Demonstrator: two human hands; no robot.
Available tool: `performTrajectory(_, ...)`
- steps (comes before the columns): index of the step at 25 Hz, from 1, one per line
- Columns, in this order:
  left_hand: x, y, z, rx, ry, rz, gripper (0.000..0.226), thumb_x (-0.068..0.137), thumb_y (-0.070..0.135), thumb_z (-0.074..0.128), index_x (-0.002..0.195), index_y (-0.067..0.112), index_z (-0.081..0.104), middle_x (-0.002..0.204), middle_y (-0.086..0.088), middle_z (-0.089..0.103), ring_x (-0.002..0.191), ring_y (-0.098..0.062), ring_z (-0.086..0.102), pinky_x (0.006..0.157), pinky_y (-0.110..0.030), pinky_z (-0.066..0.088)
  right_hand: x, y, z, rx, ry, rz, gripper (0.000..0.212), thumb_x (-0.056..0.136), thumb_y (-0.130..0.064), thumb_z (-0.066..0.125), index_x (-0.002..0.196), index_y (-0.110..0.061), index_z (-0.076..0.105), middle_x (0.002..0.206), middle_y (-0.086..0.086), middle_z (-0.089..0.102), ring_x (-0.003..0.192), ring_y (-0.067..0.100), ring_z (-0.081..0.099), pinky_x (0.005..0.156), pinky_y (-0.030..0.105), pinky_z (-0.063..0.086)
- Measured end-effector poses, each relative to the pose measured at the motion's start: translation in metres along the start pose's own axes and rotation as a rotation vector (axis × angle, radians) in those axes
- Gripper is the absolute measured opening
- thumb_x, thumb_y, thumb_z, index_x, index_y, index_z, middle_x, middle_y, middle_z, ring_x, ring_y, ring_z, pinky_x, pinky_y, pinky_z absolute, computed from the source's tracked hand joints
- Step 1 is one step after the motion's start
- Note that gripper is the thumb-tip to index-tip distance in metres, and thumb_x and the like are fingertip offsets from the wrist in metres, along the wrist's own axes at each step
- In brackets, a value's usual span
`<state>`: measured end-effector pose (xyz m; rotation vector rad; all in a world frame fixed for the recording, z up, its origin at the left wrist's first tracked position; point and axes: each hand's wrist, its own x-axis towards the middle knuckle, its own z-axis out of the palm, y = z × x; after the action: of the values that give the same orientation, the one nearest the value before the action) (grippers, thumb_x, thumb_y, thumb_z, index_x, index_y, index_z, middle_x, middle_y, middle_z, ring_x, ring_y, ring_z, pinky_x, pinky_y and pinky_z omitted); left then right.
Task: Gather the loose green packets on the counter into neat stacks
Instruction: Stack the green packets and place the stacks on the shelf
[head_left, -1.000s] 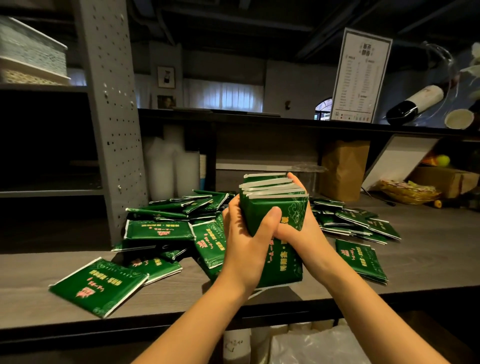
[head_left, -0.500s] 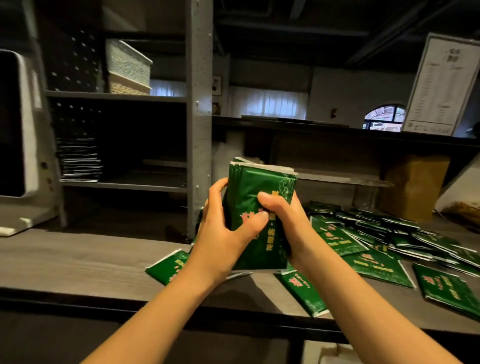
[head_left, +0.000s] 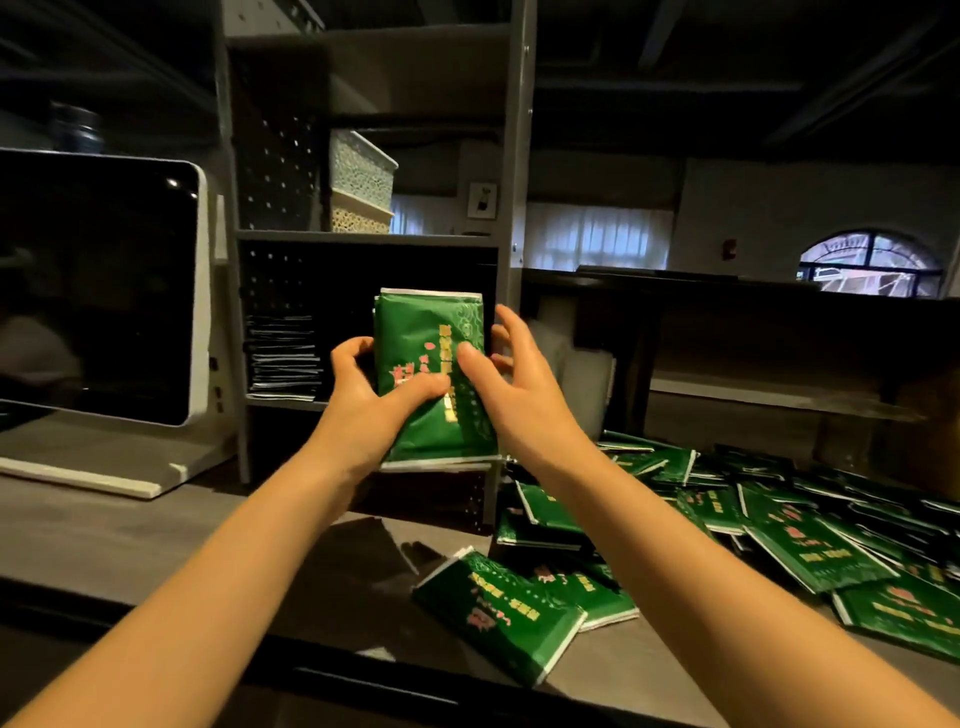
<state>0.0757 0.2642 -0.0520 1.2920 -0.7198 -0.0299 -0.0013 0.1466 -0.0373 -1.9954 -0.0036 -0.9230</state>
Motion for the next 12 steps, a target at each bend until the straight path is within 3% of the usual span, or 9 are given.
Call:
performTrajectory(2, 0.026, 0.0, -0.014, 0.03, 0.041, -0.086, 0.072, 0.075, 0.024, 0.076, 0.128, 0.019, 0.028, 0.1, 0.003, 0.057, 0.086, -0.012, 0.061, 0.073, -0.028, 0.048, 0.0, -0.002, 0.003, -0.306, 0.102, -0.321, 0.053, 0.089, -0.032, 0.056, 0.139, -0.021, 0.04, 0.143, -0.002, 0.04, 0.133, 0.013, 0.035, 0.11, 0.03, 0.03)
performTrajectory(3, 0.039, 0.0, -0.02, 0.033, 0.025, -0.153, 0.082, 0.067, 0.033, 0.08, 0.13, 0.017, 0.03, 0.1, 0.0, 0.059, 0.086, -0.015, 0.062, 0.073, -0.032, 0.049, 0.0, -0.002, 0.004, -0.42, 0.072, -0.417, 0.049, 0.088, -0.03, 0.057, 0.134, -0.019, 0.045, 0.141, -0.002, 0.042, 0.132, 0.013, 0.034, 0.109, 0.03, 0.03)
performTrajectory(6, 0.063, -0.001, -0.03, -0.008, -0.097, -0.406, 0.099, 0.044, 0.054, 0.079, 0.129, 0.014, 0.047, 0.105, -0.01, 0.069, 0.086, -0.026, 0.07, 0.065, -0.035, 0.053, 0.006, 0.004, 0.012, -0.725, -0.128, -0.371, 0.061, 0.086, -0.04, 0.063, 0.139, -0.024, 0.038, 0.15, -0.006, 0.033, 0.133, 0.02, 0.034, 0.107, 0.039, 0.035)
performTrajectory(10, 0.083, -0.006, -0.031, 0.045, -0.132, -0.467, 0.045, 0.074, 0.049, 0.068, 0.104, 0.015, 0.068, 0.08, -0.005, 0.072, 0.072, -0.022, 0.068, 0.061, -0.032, 0.054, 0.023, 0.02, 0.028, -0.97, -0.201, -0.28, 0.093, 0.078, -0.042, 0.071, 0.147, -0.029, 0.011, 0.158, -0.009, 0.006, 0.123, 0.025, 0.047, 0.09, 0.041, 0.047)
performTrajectory(12, 0.088, -0.007, -0.034, 0.058, -0.143, -0.492, 0.036, 0.079, 0.05, 0.064, 0.092, 0.017, 0.068, 0.071, -0.003, 0.07, 0.068, -0.021, 0.067, 0.061, -0.031, 0.053, 0.032, 0.027, 0.039, -0.986, -0.203, -0.27, 0.1, 0.076, -0.038, 0.073, 0.147, -0.028, 0.004, 0.157, -0.007, 0.0, 0.119, 0.026, 0.05, 0.082, 0.041, 0.05)
